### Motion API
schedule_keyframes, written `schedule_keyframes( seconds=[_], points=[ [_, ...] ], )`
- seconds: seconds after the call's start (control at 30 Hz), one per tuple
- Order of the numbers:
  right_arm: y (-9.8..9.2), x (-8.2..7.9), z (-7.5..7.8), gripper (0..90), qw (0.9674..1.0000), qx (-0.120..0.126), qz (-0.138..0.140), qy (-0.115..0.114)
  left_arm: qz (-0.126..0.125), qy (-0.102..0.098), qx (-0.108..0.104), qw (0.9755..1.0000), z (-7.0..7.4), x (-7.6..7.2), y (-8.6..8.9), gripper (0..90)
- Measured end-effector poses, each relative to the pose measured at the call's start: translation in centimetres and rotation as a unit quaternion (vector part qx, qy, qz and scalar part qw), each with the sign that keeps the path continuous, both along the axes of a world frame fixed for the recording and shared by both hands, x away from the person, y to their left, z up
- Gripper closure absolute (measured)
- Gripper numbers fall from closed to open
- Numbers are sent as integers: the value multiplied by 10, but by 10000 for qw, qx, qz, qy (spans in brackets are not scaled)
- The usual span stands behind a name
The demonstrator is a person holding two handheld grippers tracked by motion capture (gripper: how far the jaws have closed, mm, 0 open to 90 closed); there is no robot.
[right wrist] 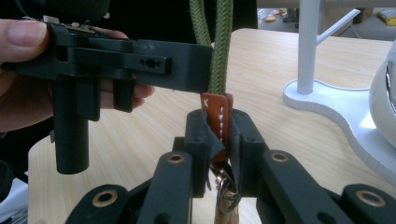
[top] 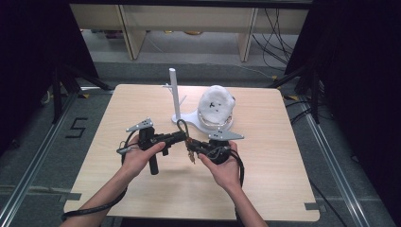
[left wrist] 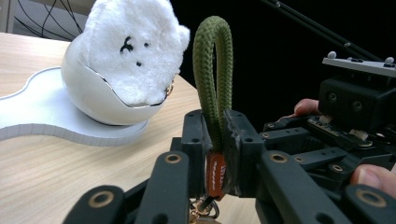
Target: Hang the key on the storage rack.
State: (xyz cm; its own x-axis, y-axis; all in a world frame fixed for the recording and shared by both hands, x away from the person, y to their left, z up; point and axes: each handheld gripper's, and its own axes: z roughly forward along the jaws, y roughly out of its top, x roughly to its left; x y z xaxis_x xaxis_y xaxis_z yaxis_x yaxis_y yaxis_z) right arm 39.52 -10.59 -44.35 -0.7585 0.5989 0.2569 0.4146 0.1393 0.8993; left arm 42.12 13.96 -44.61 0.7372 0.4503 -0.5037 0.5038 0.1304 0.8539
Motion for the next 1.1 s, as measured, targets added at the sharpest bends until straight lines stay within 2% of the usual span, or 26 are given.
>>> schedule_keyframes(
  seconds=[0.13, 0.23, 0.3, 0.37, 0.43, 0.57, 0.67, 0.73, 0.77, 0.83, 0.93, 0.97, 1.1],
  points=[
    [0, 0, 0, 796, 10000, 34, -19, 25, -11, 35, -95, 9999, 0, -1, 0, 826],
    [0, 0, 0, 795, 10000, 57, 5, -8, -10, -17, -64, 10000, 1, -1, 0, 836],
    [1, 1, -1, 791, 10000, 71, 24, -29, -8, -98, 54, 9999, 4, -2, 0, 839],
    [2, -1, -1, 771, 9998, 146, -35, 154, 14, -193, 192, 9996, 6, -3, -1, 839],
    [3, -1, -1, 708, 9997, 165, -70, 195, 142, -318, 445, 9984, 9, -4, 0, 840],
    [1, -1, -2, 669, 9996, 151, -155, 153, 251, -397, 542, 9974, 11, -3, 3, 840],
    [-5, 0, -1, 651, 9997, 80, -242, -18, 393, -486, 661, 9959, 13, -1, 9, 839],
    [-6, -1, 0, 648, 9995, 111, -290, 53, 433, -503, 695, 9954, 13, -1, 11, 840],
    [-9, 0, 0, 633, 9994, 51, -335, -113, 482, -537, 720, 9948, 13, -1, 14, 839],
    [-10, -1, 0, 628, 9992, 53, -383, -27, 511, -570, 754, 9942, 14, 0, 15, 839],
    [-14, 0, 0, 615, 9988, -44, -438, -202, 631, -600, 822, 9928, 15, 0, 20, 839],
    [-15, -2, 0, 609, 9988, -35, -467, -110, 650, -621, 837, 9924, 15, 1, 22, 839],
    [-23, -2, 2, 586, 9982, -182, -530, -209, 779, -631, 851, 9913, 17, 1, 30, 839]
  ],
)
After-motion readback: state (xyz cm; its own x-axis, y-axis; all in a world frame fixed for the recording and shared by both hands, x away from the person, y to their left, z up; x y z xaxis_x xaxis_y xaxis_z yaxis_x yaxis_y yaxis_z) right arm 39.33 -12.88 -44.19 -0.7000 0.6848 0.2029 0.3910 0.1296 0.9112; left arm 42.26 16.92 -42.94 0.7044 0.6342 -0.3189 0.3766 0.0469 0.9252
